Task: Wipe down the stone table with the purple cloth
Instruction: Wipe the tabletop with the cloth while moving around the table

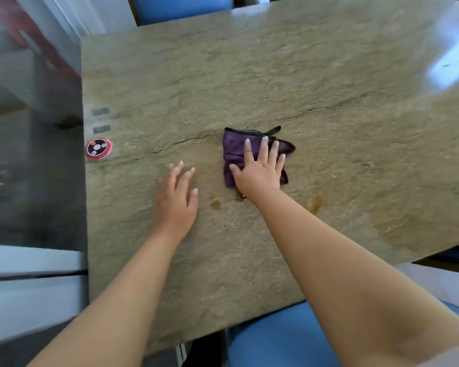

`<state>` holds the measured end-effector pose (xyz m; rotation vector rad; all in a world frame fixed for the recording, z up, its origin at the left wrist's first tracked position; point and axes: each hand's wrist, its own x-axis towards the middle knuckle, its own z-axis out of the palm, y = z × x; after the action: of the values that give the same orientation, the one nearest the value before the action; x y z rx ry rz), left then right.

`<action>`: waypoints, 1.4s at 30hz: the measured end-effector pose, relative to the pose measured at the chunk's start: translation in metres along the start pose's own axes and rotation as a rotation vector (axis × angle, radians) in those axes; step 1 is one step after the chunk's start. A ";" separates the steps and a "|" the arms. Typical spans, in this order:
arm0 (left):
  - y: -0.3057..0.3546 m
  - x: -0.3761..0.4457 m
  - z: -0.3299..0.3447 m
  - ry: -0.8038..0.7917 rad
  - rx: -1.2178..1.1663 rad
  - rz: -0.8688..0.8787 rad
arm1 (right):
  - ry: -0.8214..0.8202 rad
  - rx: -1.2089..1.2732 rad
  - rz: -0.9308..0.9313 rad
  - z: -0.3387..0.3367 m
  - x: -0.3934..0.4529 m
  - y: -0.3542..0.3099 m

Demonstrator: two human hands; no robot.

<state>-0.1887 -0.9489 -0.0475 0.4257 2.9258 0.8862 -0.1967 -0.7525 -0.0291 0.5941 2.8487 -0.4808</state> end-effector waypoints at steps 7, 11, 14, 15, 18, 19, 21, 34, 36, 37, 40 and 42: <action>-0.025 -0.056 -0.016 0.064 0.246 -0.247 | -0.120 -0.111 -0.119 0.011 0.010 -0.063; -0.037 -0.088 -0.018 0.089 0.393 -0.338 | -0.234 -0.182 -0.520 0.028 -0.012 -0.099; -0.038 -0.092 -0.018 0.081 0.449 -0.327 | -0.215 -0.182 -0.639 0.028 0.002 -0.097; -0.037 -0.091 -0.019 0.085 0.454 -0.333 | -0.196 -0.178 -0.614 0.026 0.012 -0.098; -0.038 -0.089 -0.017 0.113 0.449 -0.336 | -0.172 -0.191 -0.453 0.025 0.042 -0.120; -0.037 -0.089 -0.016 0.121 0.443 -0.330 | -0.172 -0.189 -0.404 0.026 0.049 -0.131; -0.037 -0.088 -0.016 0.129 0.433 -0.318 | -0.171 -0.182 -0.370 0.029 0.051 -0.150; -0.029 -0.125 -0.020 0.429 0.280 -0.453 | -0.205 -0.201 -0.891 0.033 -0.019 -0.083; -0.025 -0.152 -0.016 0.395 0.309 -0.503 | -0.176 -0.210 -0.735 0.041 -0.020 -0.107; -0.024 -0.164 -0.013 0.373 0.335 -0.505 | -0.179 -0.214 -0.670 0.047 -0.022 -0.123; -0.023 -0.185 -0.008 0.363 0.364 -0.465 | -0.204 -0.243 -0.700 0.064 -0.040 -0.166; -0.023 -0.183 -0.009 0.433 0.295 -0.472 | -0.214 -0.265 -0.852 0.071 -0.061 -0.174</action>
<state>-0.0194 -1.0230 -0.0581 -0.5019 3.3206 0.5319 -0.2058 -0.9501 -0.0323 -0.7054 2.7531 -0.2378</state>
